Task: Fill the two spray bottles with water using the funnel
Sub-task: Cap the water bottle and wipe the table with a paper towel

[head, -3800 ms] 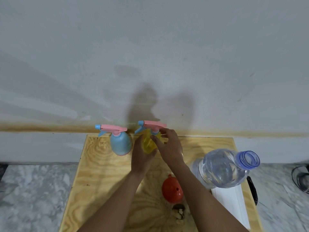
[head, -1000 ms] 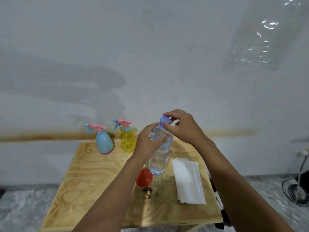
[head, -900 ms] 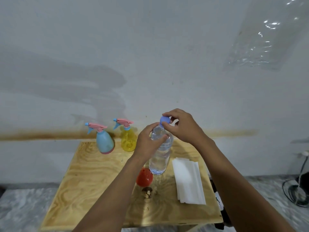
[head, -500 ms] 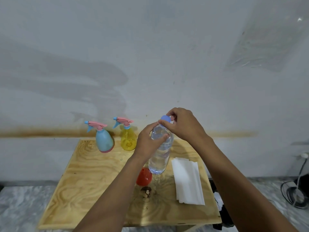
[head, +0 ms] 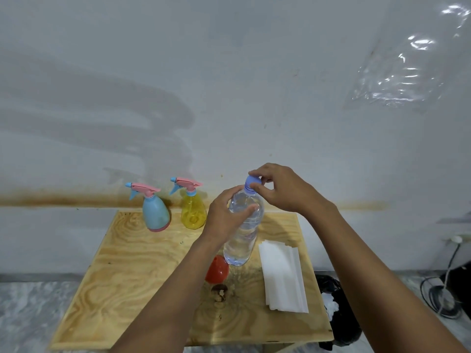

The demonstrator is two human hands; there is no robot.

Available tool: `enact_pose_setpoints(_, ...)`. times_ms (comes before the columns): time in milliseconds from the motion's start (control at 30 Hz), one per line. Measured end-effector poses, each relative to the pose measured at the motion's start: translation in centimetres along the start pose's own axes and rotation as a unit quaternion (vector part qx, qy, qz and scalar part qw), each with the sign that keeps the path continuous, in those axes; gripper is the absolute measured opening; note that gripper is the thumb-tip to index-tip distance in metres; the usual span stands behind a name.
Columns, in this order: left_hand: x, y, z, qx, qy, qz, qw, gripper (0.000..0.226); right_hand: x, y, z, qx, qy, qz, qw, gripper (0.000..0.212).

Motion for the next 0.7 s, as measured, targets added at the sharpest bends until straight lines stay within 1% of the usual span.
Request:
enact_pose_setpoints(167,0.1,0.0,0.0,0.003,0.004,0.004,1.0,0.059,-0.2,-0.3,-0.8,-0.008,0.022,-0.005,1.0,0.032)
enact_pose_setpoints(267,0.1,0.1,0.0,0.0,0.008,0.005,1.0,0.058,-0.5,-0.6,-0.9,-0.044,0.019,0.025,0.999,0.033)
enact_pose_setpoints(367,0.1,0.2,0.1,-0.002,0.01,0.003,1.0,0.056,-1.1,-0.7,-0.8,-0.089,0.036,0.061,0.993,0.043)
enact_pose_setpoints(433,0.2,0.3,0.1,0.0,0.011,0.0,1.0,0.054,-1.1,-0.5,-0.6,-0.095,0.04,0.057,0.993,0.057)
enact_pose_setpoints(467,0.2,0.2,0.1,0.002,0.012,-0.002,1.0,0.054,-0.8,-0.3,-0.6,-0.085,0.034,0.043,0.995,0.062)
enact_pose_setpoints(500,0.1,0.2,0.0,0.004,0.011,-0.002,1.0,0.054,-0.5,-0.2,-0.5,-0.068,0.026,0.023,0.997,0.062)
enact_pose_setpoints(567,0.1,0.2,0.0,0.005,0.011,-0.001,1.0,0.057,0.1,0.1,-0.4,-0.035,0.026,-0.012,0.999,0.048)
enact_pose_setpoints(633,0.0,0.1,-0.1,0.008,0.012,0.001,1.0,0.06,0.3,0.1,-0.2,-0.017,0.034,-0.023,0.999,0.036)
enact_pose_setpoints(700,-0.1,0.1,-0.1,0.007,0.014,0.002,1.0,0.061,0.2,-0.1,-0.1,-0.001,0.039,-0.034,0.999,0.033)
Point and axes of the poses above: each hand's wrist, its own y-axis away from the middle knuckle, its own x-axis out of the back of the hand, z = x × y, the point moved 1 cm from there along -y, towards the middle knuckle, and after that the axes turned 14 degrees about -y, right-handed, at the moved point
